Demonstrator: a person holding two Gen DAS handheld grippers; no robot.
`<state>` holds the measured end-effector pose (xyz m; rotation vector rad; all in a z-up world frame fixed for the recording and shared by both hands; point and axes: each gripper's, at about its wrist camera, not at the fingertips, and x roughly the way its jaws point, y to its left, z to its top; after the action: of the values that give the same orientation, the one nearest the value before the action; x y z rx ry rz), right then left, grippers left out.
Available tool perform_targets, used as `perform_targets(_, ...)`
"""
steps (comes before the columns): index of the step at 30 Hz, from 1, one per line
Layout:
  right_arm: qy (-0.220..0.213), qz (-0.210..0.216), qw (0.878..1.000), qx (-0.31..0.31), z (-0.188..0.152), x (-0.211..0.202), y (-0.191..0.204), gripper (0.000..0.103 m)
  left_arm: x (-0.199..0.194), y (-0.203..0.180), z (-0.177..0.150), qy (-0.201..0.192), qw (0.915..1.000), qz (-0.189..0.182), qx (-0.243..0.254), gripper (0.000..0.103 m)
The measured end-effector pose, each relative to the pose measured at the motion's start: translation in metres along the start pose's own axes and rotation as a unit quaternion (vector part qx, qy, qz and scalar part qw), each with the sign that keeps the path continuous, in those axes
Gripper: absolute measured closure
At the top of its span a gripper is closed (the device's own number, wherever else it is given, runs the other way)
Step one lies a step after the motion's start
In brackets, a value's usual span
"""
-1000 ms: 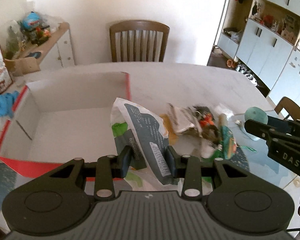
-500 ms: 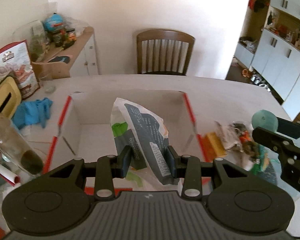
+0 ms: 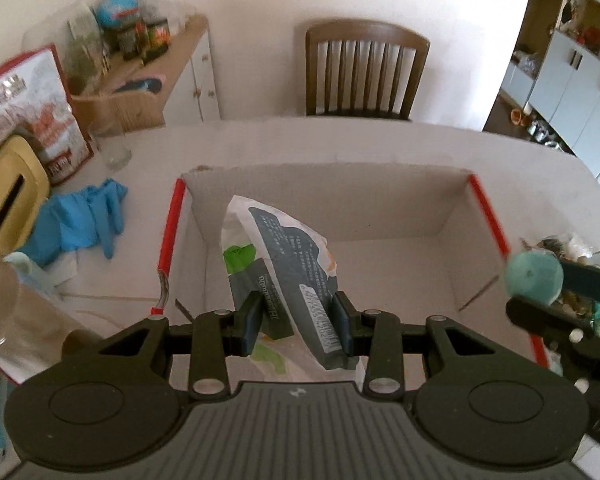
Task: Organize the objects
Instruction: 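Carry the packet in left tool over the cardboard box while right tool carries the ball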
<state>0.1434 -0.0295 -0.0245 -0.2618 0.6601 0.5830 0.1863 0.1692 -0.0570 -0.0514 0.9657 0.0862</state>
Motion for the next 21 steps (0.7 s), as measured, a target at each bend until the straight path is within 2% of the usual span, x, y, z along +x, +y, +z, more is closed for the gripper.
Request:
perform_targets(7,0.063,0.025,0.997,-0.027,0.002,0.047,0.015,0.07,0.039,0.007,0.005,0.033,0.9994,-0.007,0.013,0.066)
perform_targets(10,0.085,0.028,0.995,-0.034,-0.001,0.062,0.021,0.07,0.051,0.004,0.004,0.044,0.9984,-0.01,0.035,0.065)
perform_targets(21,0.175,0.046,0.983,-0.046,-0.009,0.107,0.036,0.07,0.078,-0.004,0.0,0.098,0.9931,-0.019,0.062,0.065)
